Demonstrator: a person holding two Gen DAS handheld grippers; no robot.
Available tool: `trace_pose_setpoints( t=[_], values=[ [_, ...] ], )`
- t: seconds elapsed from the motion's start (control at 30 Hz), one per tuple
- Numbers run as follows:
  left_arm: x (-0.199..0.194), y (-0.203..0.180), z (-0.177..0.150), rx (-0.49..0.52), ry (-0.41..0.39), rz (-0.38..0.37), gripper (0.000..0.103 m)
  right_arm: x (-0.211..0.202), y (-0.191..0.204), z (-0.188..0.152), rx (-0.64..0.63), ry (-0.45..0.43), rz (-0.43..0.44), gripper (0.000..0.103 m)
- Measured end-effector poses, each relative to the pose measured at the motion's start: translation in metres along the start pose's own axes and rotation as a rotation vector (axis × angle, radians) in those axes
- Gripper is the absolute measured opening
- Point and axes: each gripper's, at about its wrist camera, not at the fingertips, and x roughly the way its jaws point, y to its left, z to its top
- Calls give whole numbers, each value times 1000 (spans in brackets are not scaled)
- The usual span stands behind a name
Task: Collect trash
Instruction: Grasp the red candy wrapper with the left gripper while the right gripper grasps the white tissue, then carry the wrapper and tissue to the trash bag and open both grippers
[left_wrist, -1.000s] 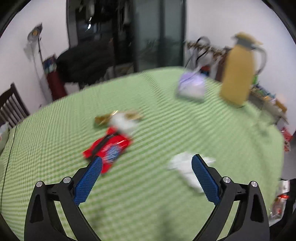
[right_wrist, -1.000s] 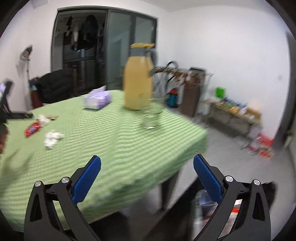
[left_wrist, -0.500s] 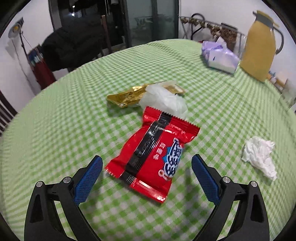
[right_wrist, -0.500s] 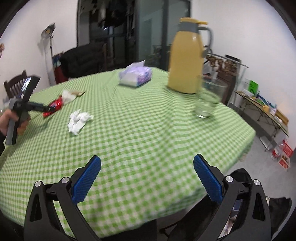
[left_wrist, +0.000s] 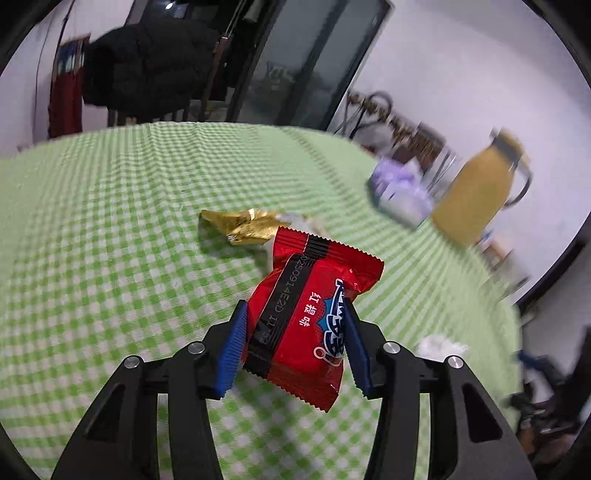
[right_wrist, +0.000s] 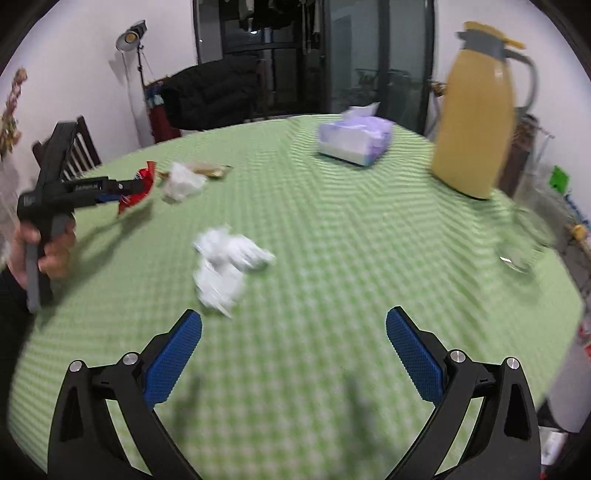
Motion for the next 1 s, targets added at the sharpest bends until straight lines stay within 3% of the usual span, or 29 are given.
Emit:
trace_pose_setpoints(
  t=[0.07, 0.27, 0.37, 0.4, 0.47, 0.5, 0.53, 0.7, 1.0],
  values=[
    [-3, 6, -4, -16, -24, -40, 47, 24, 8, 12, 23, 33, 19, 96],
    [-1, 12, -6, -39, -12, -36, 47, 72, 33, 30, -19, 111, -7, 95],
    [-7, 21, -6, -56, -18, -50, 47, 81, 44, 29, -54, 110, -40, 72],
    [-6, 24, -7, -61, -12, -49, 47, 78, 47, 29, -60, 101, -39, 54],
    [-7, 34, -7, -87, -3, -54, 47, 75, 51, 27, -81, 97, -30, 35],
    [-12, 39, -8, -95, -12, -58, 47, 73, 53, 26, -93, 97, -33, 15],
    [-15, 41, -8, -97, -17, -58, 47, 70, 55, 25, -107, 97, -61, 11],
    [-21, 43, -10, -90, -21, -55, 47, 42, 42, 13, -95, 8, -115, 11],
    [-22, 11, -6, -8, -24, -55, 47, -64, -53, -20, 88, -148, -222, 11]
  ],
)
